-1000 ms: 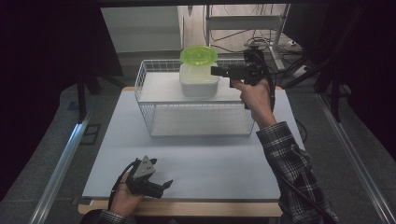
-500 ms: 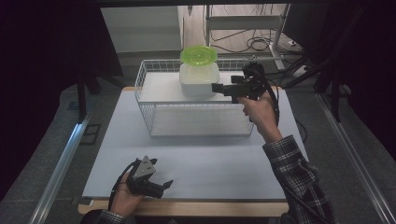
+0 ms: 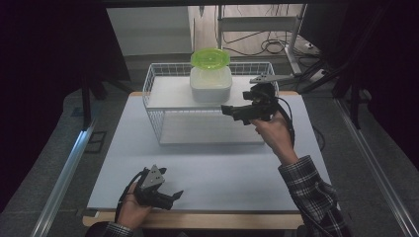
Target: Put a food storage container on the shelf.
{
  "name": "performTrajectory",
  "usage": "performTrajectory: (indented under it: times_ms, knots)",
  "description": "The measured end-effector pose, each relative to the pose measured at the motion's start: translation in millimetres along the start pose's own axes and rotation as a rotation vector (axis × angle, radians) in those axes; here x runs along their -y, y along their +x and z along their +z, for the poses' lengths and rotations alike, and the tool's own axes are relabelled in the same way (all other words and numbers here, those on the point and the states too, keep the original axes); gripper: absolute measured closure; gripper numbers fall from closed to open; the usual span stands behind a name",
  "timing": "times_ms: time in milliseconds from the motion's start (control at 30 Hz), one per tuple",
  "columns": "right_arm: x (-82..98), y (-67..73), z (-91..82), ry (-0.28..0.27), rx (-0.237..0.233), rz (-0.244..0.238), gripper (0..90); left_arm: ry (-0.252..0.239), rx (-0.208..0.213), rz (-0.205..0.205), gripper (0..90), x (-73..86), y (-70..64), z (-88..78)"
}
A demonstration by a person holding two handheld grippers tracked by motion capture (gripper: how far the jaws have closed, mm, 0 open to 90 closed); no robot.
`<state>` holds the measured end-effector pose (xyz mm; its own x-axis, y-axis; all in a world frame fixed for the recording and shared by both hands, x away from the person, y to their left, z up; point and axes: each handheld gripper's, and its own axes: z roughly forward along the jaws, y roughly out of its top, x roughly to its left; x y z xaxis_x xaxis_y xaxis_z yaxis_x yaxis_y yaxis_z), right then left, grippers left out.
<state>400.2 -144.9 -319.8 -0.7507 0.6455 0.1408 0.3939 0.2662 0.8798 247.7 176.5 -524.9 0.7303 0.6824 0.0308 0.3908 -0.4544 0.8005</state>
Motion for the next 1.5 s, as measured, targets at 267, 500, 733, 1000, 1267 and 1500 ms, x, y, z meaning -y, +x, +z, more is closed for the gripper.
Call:
performTrajectory:
  times_ms: [267, 500, 733, 1000, 1267, 1500]
  knots:
    - [16.1, 7.1, 3.1, 0.003, 0.016, -0.022, 0.0, 0.008, 0.000, 0.007, 3.6, 0.2, 0.5, 0.0]
    - [31.5, 8.4, 4.4, 0.012, 0.023, -0.025, 0.0, 0.012, 0.000, 0.007, 3.6, 0.4, 0.4, 0.4]
    - [47.2, 5.9, 4.3, 0.013, 0.035, -0.019, 0.0, 0.013, 0.000, 0.005, 3.6, 0.4, 0.1, 0.7]
    - [65.9, 1.6, 1.5, 0.028, 0.055, -0.026, 0.0, 0.015, 0.001, 0.006, 3.6, 0.6, 0.3, 0.8]
    - [87.4, -2.5, -0.2, 0.049, 0.048, -0.025, 0.0, 0.019, 0.000, 0.008, 3.6, 0.7, -0.1, 1.4]
    - [101.1, -3.3, 0.4, 0.083, 0.035, -0.022, 0.2, 0.024, 0.002, 0.011, 3.6, 0.8, -0.3, 1.6]
